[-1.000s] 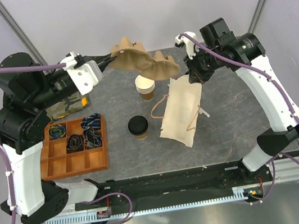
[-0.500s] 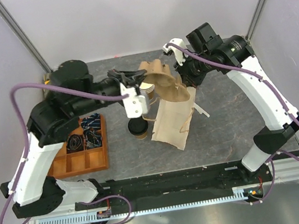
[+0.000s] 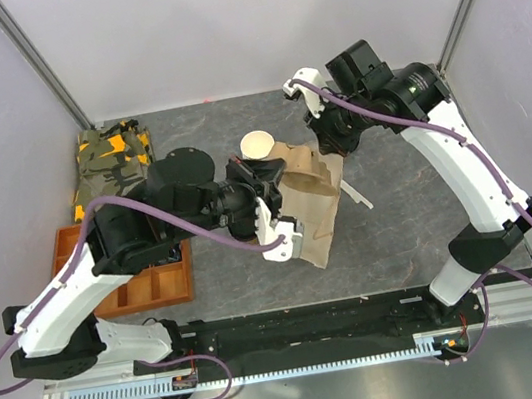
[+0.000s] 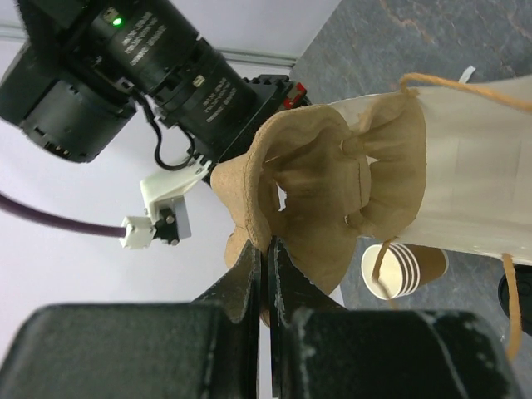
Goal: Pack the takeout coffee
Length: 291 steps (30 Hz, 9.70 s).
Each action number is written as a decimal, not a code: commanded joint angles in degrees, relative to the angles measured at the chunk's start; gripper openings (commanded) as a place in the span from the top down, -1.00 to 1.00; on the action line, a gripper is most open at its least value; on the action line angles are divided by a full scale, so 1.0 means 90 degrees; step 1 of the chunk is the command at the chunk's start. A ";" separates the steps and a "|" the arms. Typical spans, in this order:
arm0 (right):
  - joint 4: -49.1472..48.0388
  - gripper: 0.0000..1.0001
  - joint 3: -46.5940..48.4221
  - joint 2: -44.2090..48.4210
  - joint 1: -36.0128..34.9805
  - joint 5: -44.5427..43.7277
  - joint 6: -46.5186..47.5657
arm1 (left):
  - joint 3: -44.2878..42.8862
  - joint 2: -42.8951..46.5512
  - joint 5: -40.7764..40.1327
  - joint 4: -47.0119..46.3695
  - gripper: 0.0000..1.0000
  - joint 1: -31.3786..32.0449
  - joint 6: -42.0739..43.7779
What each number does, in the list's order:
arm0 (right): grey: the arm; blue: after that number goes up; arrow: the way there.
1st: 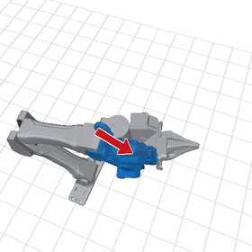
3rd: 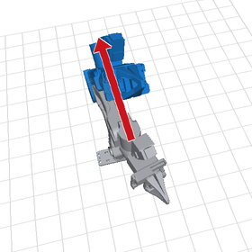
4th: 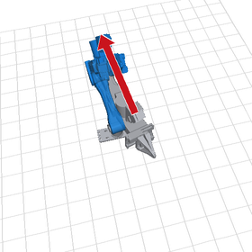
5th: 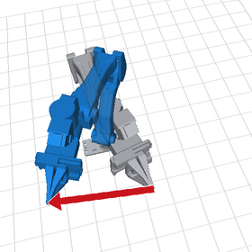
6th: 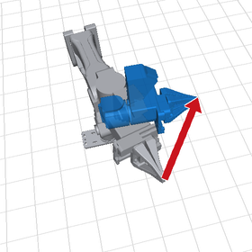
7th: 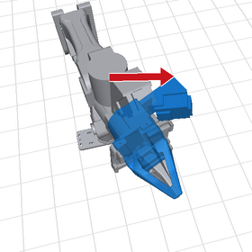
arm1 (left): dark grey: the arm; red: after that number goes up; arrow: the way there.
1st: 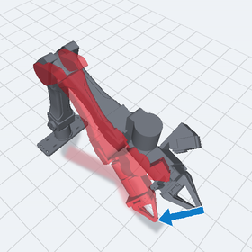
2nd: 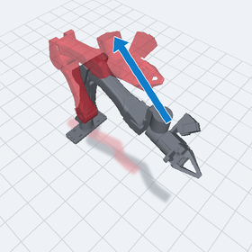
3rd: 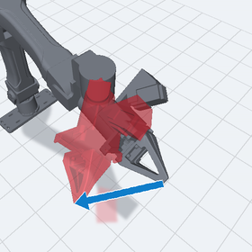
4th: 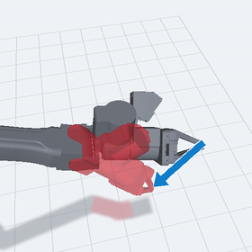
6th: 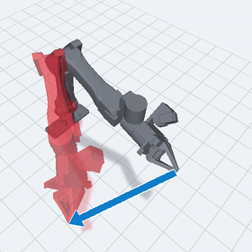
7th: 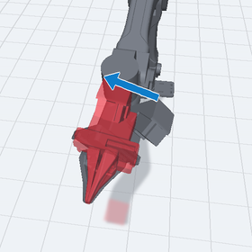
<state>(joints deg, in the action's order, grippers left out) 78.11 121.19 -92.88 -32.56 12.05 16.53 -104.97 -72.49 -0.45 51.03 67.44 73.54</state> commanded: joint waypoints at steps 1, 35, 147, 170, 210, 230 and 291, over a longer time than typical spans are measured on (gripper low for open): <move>0.0238 1.00 0.0266 0.0017 -0.0113 -0.0177 0.0106 | 0.0237 0.0056 -0.0692 0.0122 0.96 0.0290 0.0598; 0.0404 1.00 0.0022 0.0193 -0.0884 0.0711 0.0350 | 0.0843 -0.0949 0.0020 0.1352 0.96 0.0612 -0.1110; 0.0452 1.00 -0.1551 0.1023 -0.0914 0.0506 0.0174 | 0.1175 0.0047 -0.0350 -0.0493 -0.86 0.0524 -0.2713; 0.0579 1.00 -0.1776 0.1209 -0.0914 0.0779 0.0389 | 0.2493 -0.0022 -0.2167 -0.2172 -0.92 0.1422 -0.0369; 0.0599 1.00 -0.1912 0.1267 -0.0914 0.0966 0.0438 | 0.3977 0.0935 -0.2529 -0.6539 -1.00 0.1384 0.4242; 0.0511 1.00 -0.1854 0.1189 -0.0904 0.0887 0.0223 | 0.4202 0.1648 -0.2362 -0.5016 -0.96 0.1384 0.3245; 0.0511 1.00 -0.1912 0.1082 -0.1051 0.0701 0.1054 | 0.3469 0.0163 0.3467 0.0366 -1.00 -0.4632 -0.5495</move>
<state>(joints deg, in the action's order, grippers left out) 76.77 102.52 -84.18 -41.89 17.61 29.65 -74.83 -71.35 27.92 59.18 25.63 21.98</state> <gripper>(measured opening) 0.007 0.995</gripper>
